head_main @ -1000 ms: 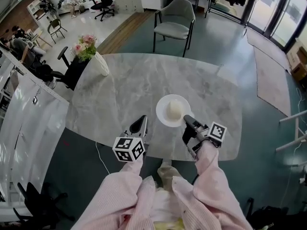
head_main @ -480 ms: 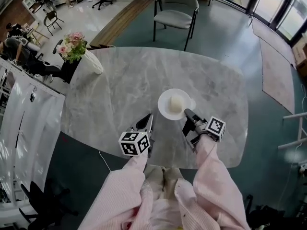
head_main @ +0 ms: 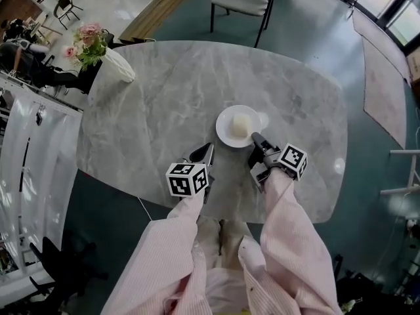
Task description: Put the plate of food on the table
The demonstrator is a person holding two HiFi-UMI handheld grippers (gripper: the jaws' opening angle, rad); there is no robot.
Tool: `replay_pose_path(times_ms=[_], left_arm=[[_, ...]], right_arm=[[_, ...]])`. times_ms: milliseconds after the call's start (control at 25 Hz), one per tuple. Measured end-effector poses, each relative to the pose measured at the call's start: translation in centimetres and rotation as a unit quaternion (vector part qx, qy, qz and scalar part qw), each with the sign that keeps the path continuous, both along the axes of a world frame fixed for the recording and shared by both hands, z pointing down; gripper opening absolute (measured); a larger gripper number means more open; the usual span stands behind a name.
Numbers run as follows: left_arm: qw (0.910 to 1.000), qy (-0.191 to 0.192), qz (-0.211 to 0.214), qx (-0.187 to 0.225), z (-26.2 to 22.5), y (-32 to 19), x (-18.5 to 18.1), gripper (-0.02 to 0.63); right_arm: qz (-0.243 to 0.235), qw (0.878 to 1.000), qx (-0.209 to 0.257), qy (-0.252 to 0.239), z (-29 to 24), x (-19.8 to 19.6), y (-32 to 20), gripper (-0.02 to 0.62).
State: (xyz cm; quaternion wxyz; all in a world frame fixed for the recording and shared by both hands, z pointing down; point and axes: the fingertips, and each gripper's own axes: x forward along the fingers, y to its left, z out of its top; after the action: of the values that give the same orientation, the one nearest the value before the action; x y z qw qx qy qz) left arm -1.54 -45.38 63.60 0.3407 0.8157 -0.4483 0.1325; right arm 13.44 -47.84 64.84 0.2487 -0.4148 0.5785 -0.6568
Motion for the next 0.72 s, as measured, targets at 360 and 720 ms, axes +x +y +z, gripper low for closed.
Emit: replay_pose_path(times_ms=[360, 720], left_arm=[[0.9998, -0.005, 0.0, -0.021, 1.4, -0.5, 0.1, -0.005], [0.9996, -0.003, 0.004, -0.028, 1.7, 0.3, 0.4, -0.005]], right_arm=[[-0.008, 0.999, -0.018, 0.034, 1.1, -0.3, -0.5, 0.02], [-0.014, 0.997, -0.028, 0.077, 1.4, -0.2, -0.4, 0.02]])
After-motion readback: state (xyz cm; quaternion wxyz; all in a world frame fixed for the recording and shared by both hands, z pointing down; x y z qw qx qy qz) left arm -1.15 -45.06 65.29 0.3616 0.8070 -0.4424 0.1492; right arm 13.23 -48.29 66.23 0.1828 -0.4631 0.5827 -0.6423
